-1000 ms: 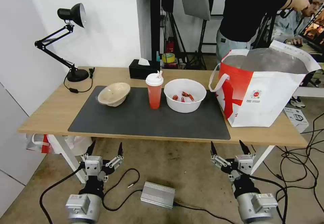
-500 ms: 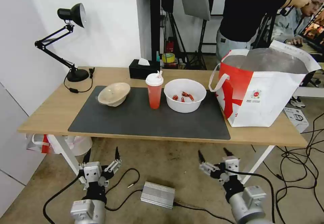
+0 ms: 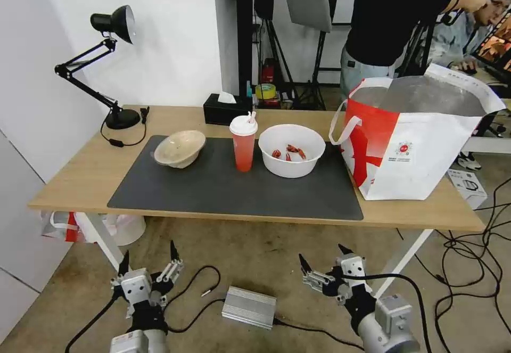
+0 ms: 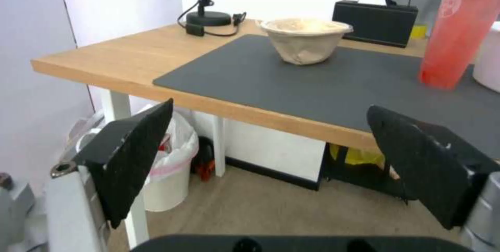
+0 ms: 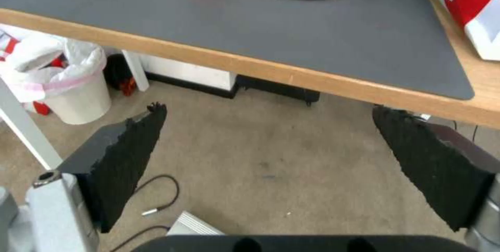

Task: Pick up the trash from the table and place it into the takeout bag.

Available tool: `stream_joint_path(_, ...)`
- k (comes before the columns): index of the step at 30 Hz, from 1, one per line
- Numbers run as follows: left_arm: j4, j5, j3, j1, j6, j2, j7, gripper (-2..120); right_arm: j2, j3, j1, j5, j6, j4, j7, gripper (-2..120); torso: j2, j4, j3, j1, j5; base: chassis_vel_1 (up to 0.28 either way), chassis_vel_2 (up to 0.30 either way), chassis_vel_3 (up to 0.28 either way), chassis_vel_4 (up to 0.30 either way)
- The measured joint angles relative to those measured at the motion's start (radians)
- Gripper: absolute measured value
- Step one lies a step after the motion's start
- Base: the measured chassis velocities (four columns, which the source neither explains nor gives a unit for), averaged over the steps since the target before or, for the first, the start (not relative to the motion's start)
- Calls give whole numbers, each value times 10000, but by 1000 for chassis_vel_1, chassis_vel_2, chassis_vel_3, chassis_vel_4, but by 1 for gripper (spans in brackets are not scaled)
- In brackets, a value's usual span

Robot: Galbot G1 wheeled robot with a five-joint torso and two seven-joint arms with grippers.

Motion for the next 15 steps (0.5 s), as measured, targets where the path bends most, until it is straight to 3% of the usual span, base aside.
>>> stream_joint_path(15, -351, 67, -69, 175, -401, 135, 590, 100, -85, 253, -148, -194, 300, 336, -227, 100, 0, 1, 0, 0, 0, 0, 0, 0, 0)
